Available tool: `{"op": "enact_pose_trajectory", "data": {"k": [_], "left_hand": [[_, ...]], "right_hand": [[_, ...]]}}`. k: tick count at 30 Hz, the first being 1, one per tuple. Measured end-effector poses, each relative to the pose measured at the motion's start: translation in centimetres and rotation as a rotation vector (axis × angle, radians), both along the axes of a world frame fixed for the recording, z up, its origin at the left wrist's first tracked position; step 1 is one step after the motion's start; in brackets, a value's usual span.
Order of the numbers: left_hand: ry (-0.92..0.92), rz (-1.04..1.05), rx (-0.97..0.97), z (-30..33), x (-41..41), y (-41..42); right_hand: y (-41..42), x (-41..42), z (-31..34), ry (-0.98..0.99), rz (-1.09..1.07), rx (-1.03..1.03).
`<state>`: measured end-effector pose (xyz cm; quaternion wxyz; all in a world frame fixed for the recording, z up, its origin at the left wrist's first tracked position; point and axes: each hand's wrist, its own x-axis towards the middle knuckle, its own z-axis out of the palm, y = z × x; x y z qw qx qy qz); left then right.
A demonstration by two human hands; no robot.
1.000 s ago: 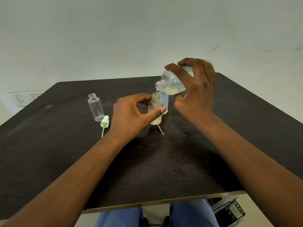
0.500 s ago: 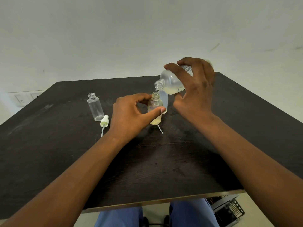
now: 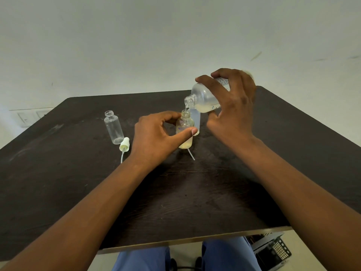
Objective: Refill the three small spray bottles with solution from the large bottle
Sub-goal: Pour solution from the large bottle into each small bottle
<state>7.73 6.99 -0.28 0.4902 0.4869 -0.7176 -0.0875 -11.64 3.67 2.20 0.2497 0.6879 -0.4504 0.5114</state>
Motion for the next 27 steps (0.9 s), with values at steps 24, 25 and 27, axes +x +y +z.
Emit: {"op": "enact_pose_trajectory", "data": {"k": [24,25,27], "left_hand": [[0.016,0.003,-0.015,-0.02,-0.06,0.07],[0.016,0.003,-0.015,-0.04,-0.06,0.04],[0.013,0.002,-0.014,-0.07,-0.05,0.00]], "right_hand": [[0.25,0.04,0.21,0.004,-0.007,0.014],[0.24,0.05,0.20,0.004,-0.009,0.015],[0.22,0.07,0.20,0.005,-0.010,0.012]]}}
